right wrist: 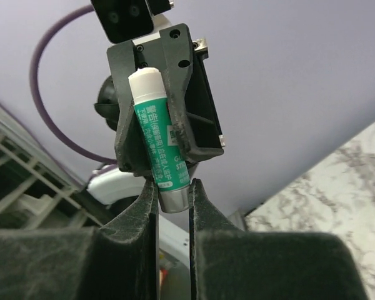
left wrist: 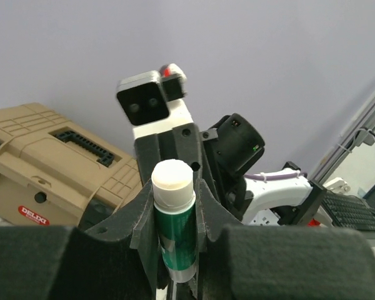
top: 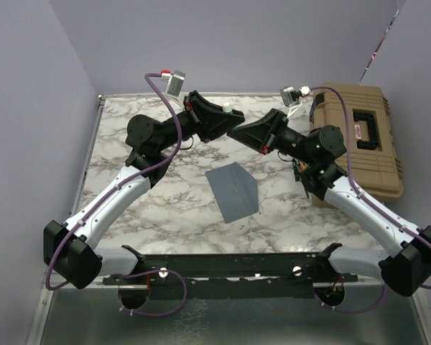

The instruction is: Place the letter into the envelope and seal it

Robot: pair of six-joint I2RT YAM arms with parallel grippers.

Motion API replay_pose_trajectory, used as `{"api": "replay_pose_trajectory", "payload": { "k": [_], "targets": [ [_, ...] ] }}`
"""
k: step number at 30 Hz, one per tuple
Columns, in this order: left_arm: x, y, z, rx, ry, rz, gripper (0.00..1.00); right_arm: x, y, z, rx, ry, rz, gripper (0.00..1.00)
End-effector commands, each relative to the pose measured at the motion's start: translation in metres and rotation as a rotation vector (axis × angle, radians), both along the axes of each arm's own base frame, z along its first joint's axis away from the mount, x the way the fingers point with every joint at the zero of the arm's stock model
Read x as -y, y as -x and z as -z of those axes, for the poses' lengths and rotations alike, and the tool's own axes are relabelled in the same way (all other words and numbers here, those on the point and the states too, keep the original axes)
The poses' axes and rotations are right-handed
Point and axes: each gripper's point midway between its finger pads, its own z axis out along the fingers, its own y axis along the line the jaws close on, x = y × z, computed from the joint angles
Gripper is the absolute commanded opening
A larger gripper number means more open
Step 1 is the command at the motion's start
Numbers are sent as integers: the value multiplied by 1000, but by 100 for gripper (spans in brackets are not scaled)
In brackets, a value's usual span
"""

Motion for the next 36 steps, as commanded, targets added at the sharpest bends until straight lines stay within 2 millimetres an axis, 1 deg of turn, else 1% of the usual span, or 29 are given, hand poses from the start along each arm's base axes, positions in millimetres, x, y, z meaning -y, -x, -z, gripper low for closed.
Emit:
{"api": "replay_pose_trajectory", "payload": {
  "k": [1, 4, 6, 7, 8, 10, 11, 12, 13, 14, 15, 19, 24, 25, 28, 30, 34, 36],
  "targets": [
    [-18, 33, -43, 274, 78, 22, 0, 20, 5, -31, -206, -256, -125, 0],
    [-20, 34, -47, 260, 105, 22, 0, 27, 8, -36, -240, -368, -174, 0],
    [-21, 32, -48, 230, 125, 22, 0, 28, 7, -36, -234, -369, -168, 0],
    [-21, 30, -47, 208, 134, 19, 0, 27, 5, -34, -222, -346, -144, 2],
    [-21, 27, -47, 185, 145, 13, 0, 25, 0, -29, -230, -308, -103, 12],
    [-23, 19, -43, 114, 168, -2, 0, 28, -2, -27, -161, -251, -21, 39],
    [-23, 14, -40, 76, 176, -16, 0, 30, -4, -25, -125, -213, 32, 54],
    [-23, 9, -36, 38, 179, -29, 0, 32, -8, -23, -55, -160, 98, 65],
    [-23, 2, -30, -8, 182, -43, 0, 34, -11, -20, -23, -114, 147, 72],
    [-23, -4, -25, -48, 182, -62, 0, 36, -12, -19, 33, -73, 188, 76],
    [-23, -10, -20, -80, 180, -80, 0, 37, -13, -18, 88, -33, 219, 78],
    [-22, -27, -6, -191, 173, -131, 0, 38, -19, -13, 313, 151, 341, 78],
    [-21, -40, 2, -283, 160, -160, 0, 27, -31, -7, 512, 367, 497, 78],
    [-21, -40, 2, -288, 156, -162, 0, 24, -34, -5, 526, 397, 517, 77],
    [-20, -41, 3, -288, 143, -171, 0, 13, -40, 2, 543, 484, 531, 66],
    [-21, -42, 3, -286, 135, -180, 0, 4, -42, 5, 544, 523, 524, 61],
    [-21, -42, 4, -283, 126, -185, 0, -8, -42, 11, 535, 541, 520, 57],
    [-21, -42, 3, -279, 123, -188, 0, -6, -47, 13, 517, 548, 545, 54]
  ]
}}
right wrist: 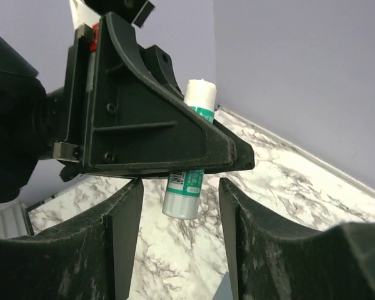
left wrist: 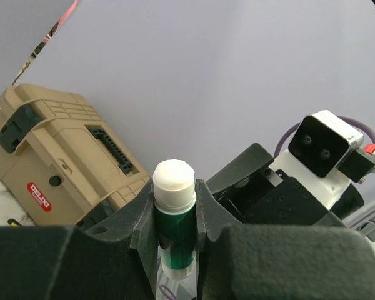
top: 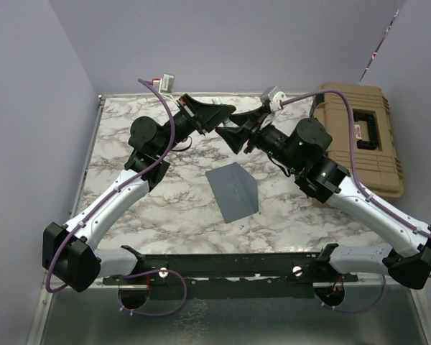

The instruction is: Place the letter into the envelope and seal it

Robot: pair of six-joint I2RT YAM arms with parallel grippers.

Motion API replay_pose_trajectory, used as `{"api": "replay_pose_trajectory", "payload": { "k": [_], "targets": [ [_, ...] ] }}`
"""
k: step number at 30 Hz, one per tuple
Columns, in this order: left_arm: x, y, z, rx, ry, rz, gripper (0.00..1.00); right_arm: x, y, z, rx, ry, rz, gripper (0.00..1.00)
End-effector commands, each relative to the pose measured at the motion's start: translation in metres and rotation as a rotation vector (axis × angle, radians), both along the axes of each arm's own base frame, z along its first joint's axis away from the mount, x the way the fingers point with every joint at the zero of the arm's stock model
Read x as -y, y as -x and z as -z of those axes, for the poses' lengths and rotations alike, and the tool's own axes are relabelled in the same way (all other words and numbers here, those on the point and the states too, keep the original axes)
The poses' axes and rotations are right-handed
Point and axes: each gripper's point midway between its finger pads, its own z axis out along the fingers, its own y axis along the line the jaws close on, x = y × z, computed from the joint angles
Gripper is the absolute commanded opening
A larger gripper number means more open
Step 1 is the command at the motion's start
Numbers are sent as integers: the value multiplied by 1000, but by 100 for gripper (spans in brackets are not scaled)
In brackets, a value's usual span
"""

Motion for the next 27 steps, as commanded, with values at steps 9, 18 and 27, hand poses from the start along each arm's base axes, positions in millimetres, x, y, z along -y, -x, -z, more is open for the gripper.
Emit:
{"api": "replay_pose_trajectory", "payload": {
  "k": [9, 18, 27],
  "targets": [
    [-7, 4, -21, 57, -2, -32, 0, 3, -13, 12, -35, 47, 90, 28],
    [-5, 15, -31, 149, -37, -13, 0, 5, 2, 13, -137, -7, 41, 0],
    [3, 70, -52, 583, -181, 159, 0, -13, 85, 5, -372, -190, -485, 0]
  ]
}}
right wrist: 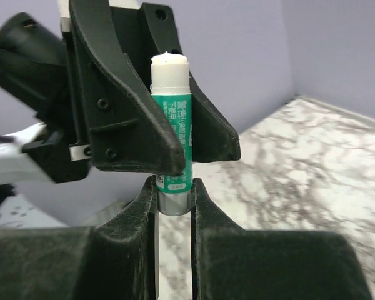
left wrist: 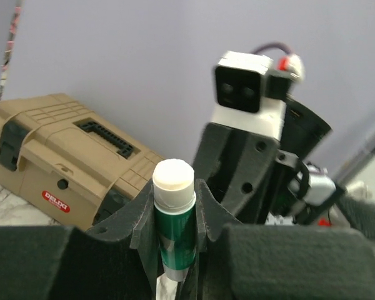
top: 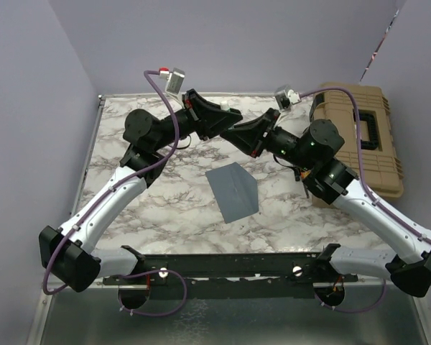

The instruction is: Place the letter into the envelope and seal it

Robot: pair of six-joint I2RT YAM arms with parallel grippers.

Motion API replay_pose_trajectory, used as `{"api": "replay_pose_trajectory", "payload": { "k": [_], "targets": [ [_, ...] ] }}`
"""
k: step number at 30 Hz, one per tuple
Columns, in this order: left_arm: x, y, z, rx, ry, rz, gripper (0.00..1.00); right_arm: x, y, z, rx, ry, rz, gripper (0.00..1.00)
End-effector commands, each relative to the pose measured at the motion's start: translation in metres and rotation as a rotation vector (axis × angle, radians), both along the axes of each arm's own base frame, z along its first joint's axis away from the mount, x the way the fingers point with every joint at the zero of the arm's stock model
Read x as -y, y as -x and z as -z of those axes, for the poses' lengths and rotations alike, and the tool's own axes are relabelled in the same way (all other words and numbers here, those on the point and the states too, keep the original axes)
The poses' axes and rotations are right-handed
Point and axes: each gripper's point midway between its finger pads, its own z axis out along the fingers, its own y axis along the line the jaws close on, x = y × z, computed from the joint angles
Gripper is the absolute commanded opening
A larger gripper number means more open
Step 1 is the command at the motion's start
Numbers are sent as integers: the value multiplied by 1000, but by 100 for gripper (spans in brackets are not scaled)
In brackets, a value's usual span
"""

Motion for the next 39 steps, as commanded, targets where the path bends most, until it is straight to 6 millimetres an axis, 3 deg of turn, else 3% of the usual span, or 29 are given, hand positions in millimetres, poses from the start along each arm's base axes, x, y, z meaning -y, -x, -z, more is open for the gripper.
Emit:
{"api": "replay_pose_trajectory", "payload": {
  "k": [1, 8, 13, 16, 18, 19, 22, 25, 29, 34, 39],
  "targets": [
    [-5, 53, -38, 378, -49, 144, 0, -10, 71, -8, -130, -119, -366, 0],
    [-10, 97, -39, 535, -106, 330, 0, 2, 119, -38, -40, -228, -590, 0],
    [-16, 120, -49, 595, -89, 353, 0, 7, 131, -41, -1, -241, -645, 0],
    [-18, 120, -54, 587, -68, 322, 0, 5, 123, -45, 34, -227, -594, 0],
    [-19, 112, -59, 554, -38, 268, 0, 5, 105, -43, 52, -204, -479, 1],
    [-19, 106, -61, 527, -20, 235, 0, 7, 93, -40, 65, -188, -403, 8],
    [-20, 77, -67, 391, 46, 106, 0, 18, 53, -28, 98, -111, -152, 51],
    [-28, 44, -76, 154, 170, -8, 0, 31, 27, -25, 197, -53, 15, 69],
    [-39, 13, -73, -123, 309, -92, 0, 40, 15, -42, 375, -26, 108, 76],
    [-44, -15, -59, -394, 354, -167, 0, 42, 6, -69, 576, -33, 184, 78],
    [-38, -27, -45, -552, 335, -180, 0, 37, -6, -83, 706, -41, 273, 79]
  ]
}}
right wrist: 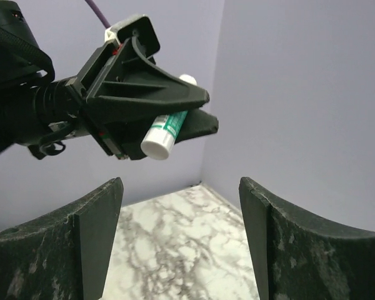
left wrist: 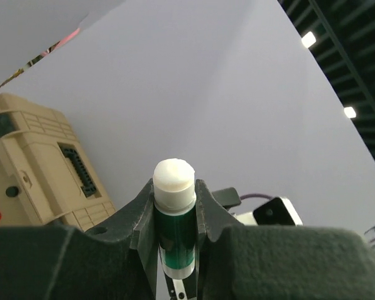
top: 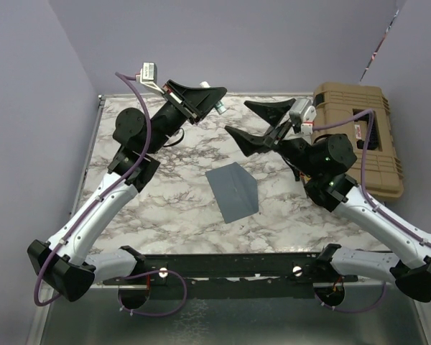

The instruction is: Place the letter into the envelope and seal it

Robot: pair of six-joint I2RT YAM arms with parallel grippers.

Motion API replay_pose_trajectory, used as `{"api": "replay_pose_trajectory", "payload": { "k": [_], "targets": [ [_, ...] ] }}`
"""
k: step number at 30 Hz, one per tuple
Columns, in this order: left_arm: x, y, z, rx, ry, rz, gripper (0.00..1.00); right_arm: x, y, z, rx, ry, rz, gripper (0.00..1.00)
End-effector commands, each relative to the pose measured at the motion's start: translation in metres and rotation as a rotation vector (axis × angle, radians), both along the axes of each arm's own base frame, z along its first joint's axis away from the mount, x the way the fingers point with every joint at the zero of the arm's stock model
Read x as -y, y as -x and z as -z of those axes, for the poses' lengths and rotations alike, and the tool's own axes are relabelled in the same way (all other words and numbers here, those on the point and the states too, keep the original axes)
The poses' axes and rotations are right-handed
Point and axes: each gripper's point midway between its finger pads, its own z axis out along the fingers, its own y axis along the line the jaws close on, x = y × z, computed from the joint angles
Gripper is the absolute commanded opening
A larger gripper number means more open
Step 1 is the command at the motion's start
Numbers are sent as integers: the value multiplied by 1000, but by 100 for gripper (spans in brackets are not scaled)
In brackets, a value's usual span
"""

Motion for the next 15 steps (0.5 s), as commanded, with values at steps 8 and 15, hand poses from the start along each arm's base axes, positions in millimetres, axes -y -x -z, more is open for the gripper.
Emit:
{"api": "replay_pose_trajectory", "payload": {
  "k": [8, 15],
  "targets": [
    [0, -22, 14, -263, 89, 3, 0, -13, -15, -39, 275, -45, 175, 74],
    [4, -22, 18, -278, 90, 23, 0, -21, -25, -36, 255, -66, 228, 52]
  ]
}}
